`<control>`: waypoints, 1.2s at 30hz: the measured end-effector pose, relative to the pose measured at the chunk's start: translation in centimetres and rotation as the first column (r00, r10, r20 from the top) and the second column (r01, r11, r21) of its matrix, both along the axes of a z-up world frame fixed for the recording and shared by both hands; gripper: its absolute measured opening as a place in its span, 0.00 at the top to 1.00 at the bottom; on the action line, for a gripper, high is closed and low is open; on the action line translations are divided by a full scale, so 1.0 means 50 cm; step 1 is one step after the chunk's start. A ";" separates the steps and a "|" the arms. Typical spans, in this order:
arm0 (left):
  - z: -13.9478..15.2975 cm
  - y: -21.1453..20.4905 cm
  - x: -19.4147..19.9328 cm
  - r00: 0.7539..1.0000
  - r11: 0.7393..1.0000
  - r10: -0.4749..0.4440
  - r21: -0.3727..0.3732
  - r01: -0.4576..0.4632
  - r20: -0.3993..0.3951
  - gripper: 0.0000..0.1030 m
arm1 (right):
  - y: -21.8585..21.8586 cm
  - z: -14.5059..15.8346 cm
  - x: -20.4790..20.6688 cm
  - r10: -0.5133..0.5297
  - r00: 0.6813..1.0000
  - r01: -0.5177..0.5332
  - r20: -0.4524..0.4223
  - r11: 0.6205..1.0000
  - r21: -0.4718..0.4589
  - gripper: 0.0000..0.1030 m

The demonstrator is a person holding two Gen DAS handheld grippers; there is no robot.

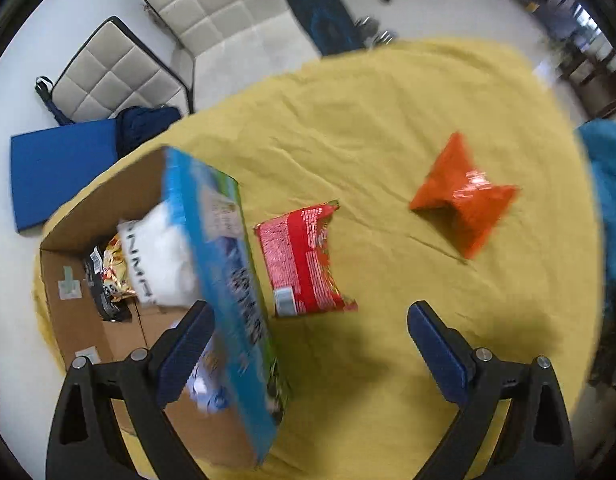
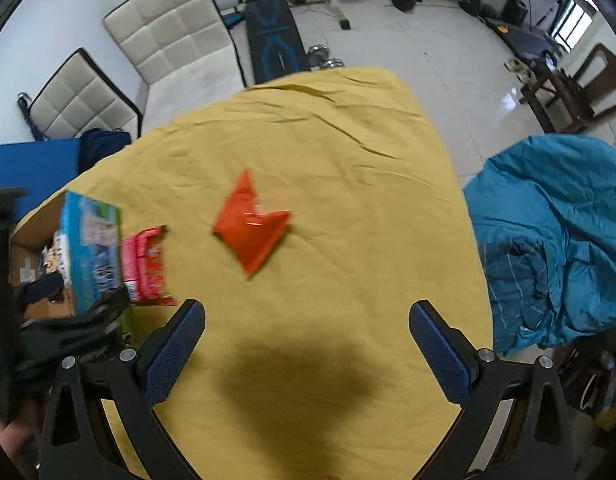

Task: Organize snacks
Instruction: 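Grasp the red wrapper with the left tool while the right grasps the orange bag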

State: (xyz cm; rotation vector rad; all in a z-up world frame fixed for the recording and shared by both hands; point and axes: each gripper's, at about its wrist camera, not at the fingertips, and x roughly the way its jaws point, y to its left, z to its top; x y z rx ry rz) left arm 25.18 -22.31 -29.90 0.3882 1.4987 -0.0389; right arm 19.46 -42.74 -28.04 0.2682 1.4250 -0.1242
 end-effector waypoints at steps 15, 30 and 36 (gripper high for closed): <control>-0.209 -0.011 0.061 0.985 0.984 0.130 0.137 -0.114 -0.114 0.04 | -0.051 -0.114 0.020 0.039 0.998 -0.039 -0.053 0.999 0.006 0.00; -0.170 0.046 -0.020 0.974 0.953 0.193 -0.213 -0.214 -0.118 0.04 | -0.004 -0.127 0.073 0.105 0.994 -0.102 -0.042 0.992 0.067 0.00; -0.150 0.106 -0.046 0.954 0.895 0.267 -0.333 -0.298 -0.137 0.11 | 0.032 -0.165 0.133 0.194 0.978 -0.187 -0.075 0.978 0.094 0.00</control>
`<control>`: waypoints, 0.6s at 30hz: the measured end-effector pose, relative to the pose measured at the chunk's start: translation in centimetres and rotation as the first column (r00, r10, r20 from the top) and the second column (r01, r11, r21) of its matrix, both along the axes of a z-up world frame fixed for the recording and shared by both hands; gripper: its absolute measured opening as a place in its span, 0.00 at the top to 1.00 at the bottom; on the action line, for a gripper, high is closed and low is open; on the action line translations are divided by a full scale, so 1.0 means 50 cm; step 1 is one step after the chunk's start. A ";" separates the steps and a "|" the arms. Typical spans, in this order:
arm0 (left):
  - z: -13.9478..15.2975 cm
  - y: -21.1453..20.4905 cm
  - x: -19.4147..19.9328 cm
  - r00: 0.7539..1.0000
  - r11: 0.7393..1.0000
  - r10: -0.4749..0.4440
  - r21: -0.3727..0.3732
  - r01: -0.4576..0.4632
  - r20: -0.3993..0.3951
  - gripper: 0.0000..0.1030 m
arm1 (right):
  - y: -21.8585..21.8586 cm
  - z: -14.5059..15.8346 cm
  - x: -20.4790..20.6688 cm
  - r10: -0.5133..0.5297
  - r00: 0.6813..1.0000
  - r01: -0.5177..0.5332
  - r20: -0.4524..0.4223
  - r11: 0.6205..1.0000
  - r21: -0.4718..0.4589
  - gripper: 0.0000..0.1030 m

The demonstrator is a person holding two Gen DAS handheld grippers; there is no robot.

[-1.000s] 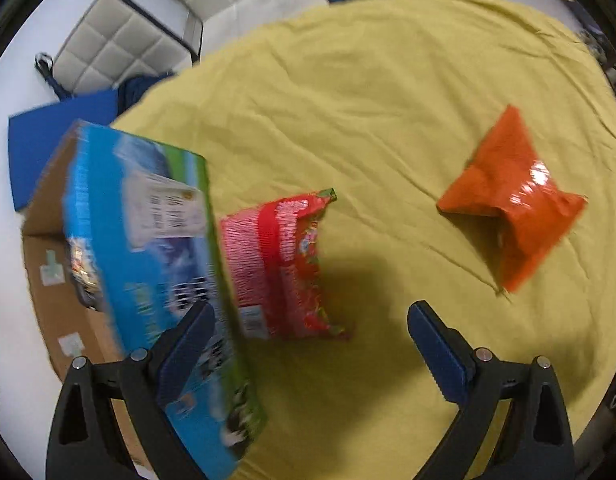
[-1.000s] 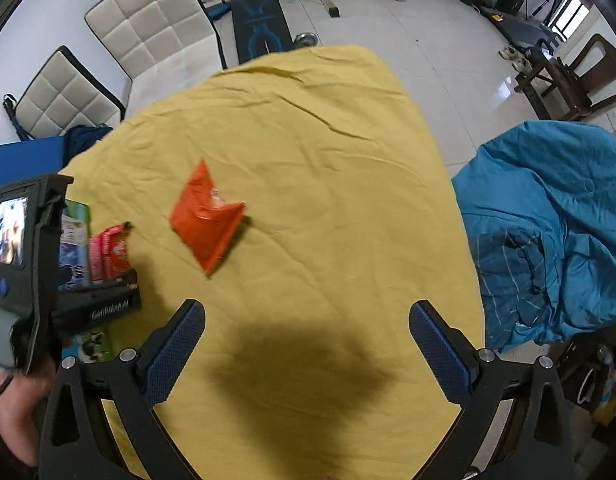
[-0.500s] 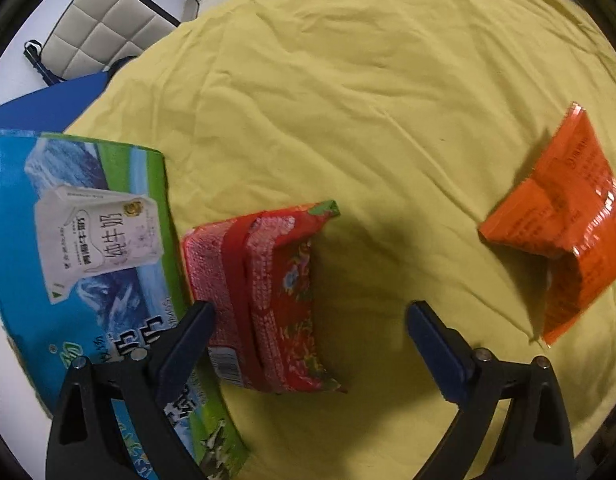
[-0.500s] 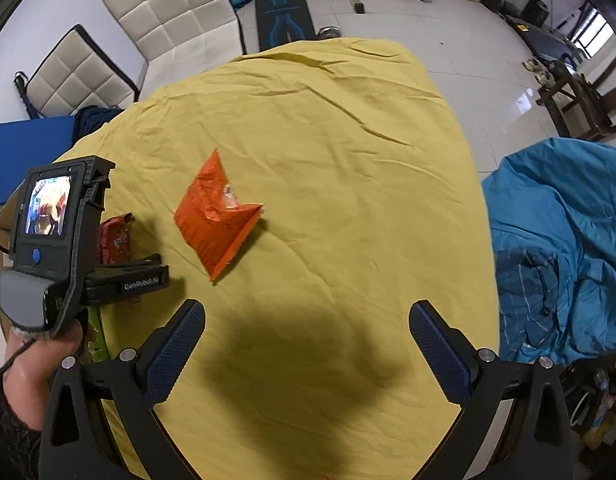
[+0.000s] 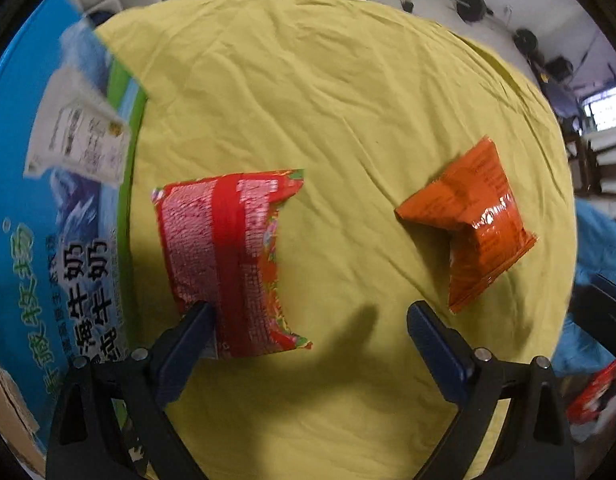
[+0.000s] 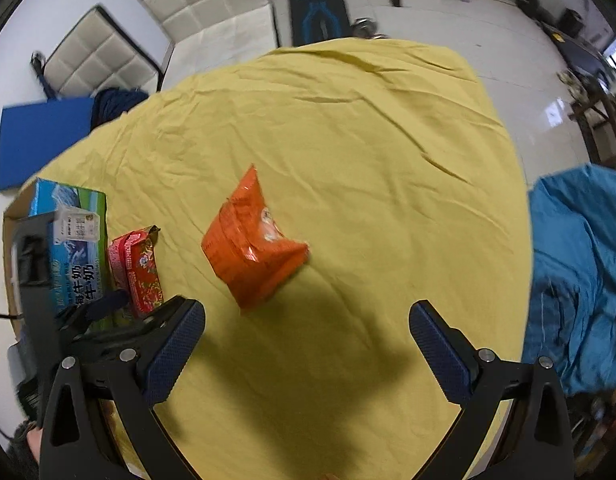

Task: Organize snacks
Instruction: 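Grasp the red wrapper with the left tool while the right grasps the orange bag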

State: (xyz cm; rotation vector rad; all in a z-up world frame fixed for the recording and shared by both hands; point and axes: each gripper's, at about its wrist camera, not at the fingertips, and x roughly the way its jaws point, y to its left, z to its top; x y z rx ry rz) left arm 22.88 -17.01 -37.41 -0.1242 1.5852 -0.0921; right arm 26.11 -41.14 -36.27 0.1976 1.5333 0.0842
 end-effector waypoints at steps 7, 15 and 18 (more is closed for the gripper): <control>0.016 0.049 -0.005 1.000 0.999 0.018 0.041 -0.018 0.001 0.40 | 0.103 -0.086 0.079 0.180 0.981 -0.181 -0.077 0.984 0.003 0.00; 0.026 0.080 0.015 1.000 0.993 -0.016 0.117 0.015 0.007 0.60 | 0.115 -0.131 0.101 0.188 0.973 -0.193 -0.134 0.981 -0.028 0.29; 0.035 0.056 0.010 1.000 0.991 -0.025 0.128 0.023 0.016 0.62 | 0.100 -0.127 0.083 0.185 0.972 -0.192 -0.145 0.981 -0.040 0.30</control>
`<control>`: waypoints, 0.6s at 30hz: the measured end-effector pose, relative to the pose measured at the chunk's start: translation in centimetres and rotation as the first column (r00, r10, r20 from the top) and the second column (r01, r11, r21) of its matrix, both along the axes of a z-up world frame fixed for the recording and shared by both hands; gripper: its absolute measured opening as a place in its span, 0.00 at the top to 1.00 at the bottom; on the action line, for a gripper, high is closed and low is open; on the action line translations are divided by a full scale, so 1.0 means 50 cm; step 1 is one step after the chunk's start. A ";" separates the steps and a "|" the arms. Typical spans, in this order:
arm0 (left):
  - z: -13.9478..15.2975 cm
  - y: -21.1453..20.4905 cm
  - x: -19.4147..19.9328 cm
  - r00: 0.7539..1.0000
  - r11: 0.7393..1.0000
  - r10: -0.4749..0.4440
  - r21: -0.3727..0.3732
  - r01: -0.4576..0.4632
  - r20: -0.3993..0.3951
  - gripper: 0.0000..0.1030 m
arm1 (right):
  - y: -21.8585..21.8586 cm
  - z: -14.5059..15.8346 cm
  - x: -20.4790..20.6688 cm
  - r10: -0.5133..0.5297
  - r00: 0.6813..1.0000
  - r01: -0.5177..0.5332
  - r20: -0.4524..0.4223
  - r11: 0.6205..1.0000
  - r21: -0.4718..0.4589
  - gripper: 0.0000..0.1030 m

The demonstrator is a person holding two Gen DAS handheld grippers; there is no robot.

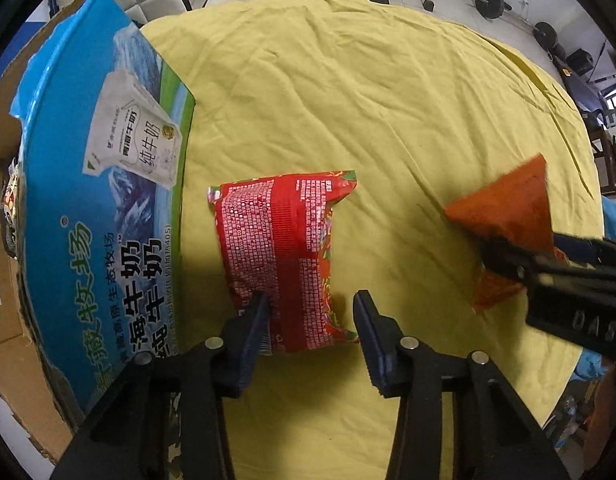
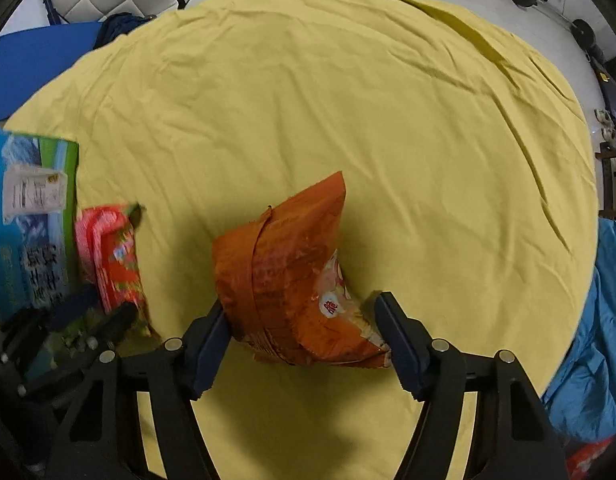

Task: Organize snacks
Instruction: 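Grasp the red wrapper with the left tool while the right grasps the orange bag, then lift both held bags and carry them over the box, lowering inside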

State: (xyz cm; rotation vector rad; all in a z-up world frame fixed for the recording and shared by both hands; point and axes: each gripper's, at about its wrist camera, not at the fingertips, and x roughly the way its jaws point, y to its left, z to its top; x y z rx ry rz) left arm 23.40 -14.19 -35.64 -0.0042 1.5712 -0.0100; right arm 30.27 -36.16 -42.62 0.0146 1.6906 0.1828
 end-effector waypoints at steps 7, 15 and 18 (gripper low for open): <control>0.003 -0.052 -0.068 0.999 0.998 -0.049 -0.050 0.048 -0.015 0.62 | -0.058 0.006 -0.068 -0.025 0.999 0.024 -0.047 0.999 -0.034 0.31; -0.009 0.062 -0.086 0.943 0.913 0.279 -0.255 -0.319 -0.182 0.57 | -0.119 0.006 -0.082 -0.118 0.989 0.117 -0.089 0.993 -0.011 0.29; -0.020 0.122 -0.087 0.886 0.850 0.389 -0.273 -0.450 -0.251 0.45 | -0.137 0.011 -0.076 -0.132 0.988 0.131 -0.083 0.991 -0.010 0.28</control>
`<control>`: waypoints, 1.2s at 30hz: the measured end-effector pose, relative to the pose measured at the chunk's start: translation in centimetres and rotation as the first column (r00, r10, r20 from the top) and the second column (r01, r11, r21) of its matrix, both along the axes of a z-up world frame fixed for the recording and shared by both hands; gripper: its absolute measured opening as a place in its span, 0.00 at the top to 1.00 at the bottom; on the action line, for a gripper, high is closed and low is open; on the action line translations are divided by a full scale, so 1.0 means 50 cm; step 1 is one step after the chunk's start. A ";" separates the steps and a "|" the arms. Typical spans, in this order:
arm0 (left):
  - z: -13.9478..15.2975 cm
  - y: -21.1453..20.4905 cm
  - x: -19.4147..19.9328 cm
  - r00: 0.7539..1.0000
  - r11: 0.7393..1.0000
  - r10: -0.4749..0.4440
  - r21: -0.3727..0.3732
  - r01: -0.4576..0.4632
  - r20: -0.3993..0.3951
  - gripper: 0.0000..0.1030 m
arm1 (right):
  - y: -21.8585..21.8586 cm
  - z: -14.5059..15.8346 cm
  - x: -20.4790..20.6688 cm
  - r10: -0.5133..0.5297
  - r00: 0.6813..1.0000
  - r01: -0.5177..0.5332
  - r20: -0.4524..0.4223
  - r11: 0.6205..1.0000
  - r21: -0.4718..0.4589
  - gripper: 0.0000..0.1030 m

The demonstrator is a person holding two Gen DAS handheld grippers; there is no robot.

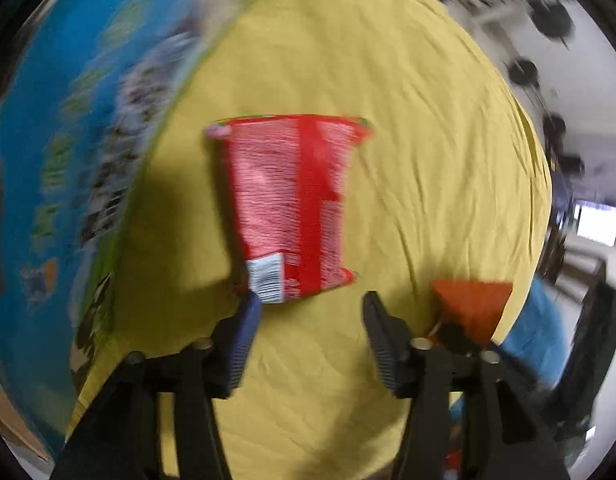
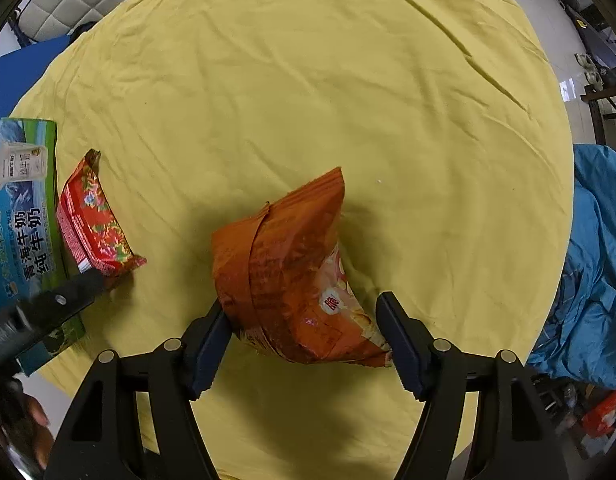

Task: Organize snacks
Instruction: 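Lift both held bags and carry them over the box, lowering inside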

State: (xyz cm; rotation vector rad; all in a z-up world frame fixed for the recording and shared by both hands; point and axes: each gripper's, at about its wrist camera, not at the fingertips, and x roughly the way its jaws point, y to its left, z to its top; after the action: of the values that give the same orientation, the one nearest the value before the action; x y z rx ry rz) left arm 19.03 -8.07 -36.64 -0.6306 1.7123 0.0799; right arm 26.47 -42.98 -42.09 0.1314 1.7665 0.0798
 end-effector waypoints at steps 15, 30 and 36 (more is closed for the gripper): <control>0.001 -0.009 0.091 0.999 0.985 -0.032 0.168 0.031 0.003 0.34 | 0.030 0.013 -0.024 -0.016 1.000 0.016 0.018 1.000 -0.025 0.27; -0.018 -0.171 0.051 0.945 0.912 -0.325 0.275 0.303 0.037 0.55 | 0.113 -0.009 -0.050 0.055 0.998 -0.055 0.010 0.997 -0.062 0.29; -0.004 -0.231 -0.024 0.875 0.846 -0.482 0.277 0.455 0.035 0.55 | 0.136 -0.001 -0.107 0.098 0.995 -0.099 -0.011 0.994 -0.054 0.29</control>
State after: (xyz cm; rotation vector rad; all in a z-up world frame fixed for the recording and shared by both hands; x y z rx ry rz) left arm 17.85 -19.60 -36.83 -0.0058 1.6743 -0.0738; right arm 21.11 -36.20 -42.15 0.0049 1.7816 0.1025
